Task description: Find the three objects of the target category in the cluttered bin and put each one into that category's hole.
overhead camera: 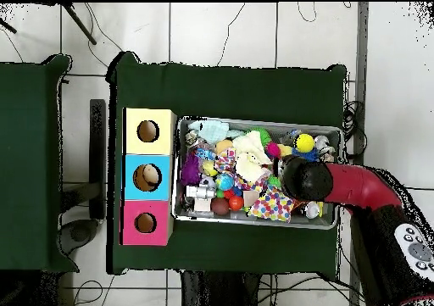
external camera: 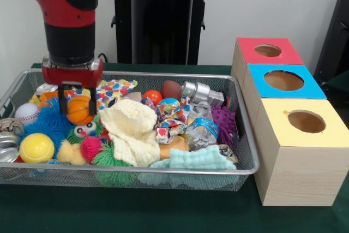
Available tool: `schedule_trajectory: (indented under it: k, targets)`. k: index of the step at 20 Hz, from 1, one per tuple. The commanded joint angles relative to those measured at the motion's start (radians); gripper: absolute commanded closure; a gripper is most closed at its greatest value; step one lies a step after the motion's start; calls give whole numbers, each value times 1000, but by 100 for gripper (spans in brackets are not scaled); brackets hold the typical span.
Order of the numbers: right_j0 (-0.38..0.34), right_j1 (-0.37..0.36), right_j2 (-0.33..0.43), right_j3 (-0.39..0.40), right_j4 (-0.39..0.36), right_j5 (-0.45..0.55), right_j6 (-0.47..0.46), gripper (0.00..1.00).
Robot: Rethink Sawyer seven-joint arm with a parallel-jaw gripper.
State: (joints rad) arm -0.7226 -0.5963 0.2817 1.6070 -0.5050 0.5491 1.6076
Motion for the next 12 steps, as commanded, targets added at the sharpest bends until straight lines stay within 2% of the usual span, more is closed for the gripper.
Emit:
schedule_trajectory:
  k: [1, 5, 12]
  targets:
    - [55, -175, -105, 222, 60, 252, 80, 0]
    - [75, -193, -129, 229, 79, 280, 94, 0]
    - [83, -154, -113, 193, 72, 202, 86, 0]
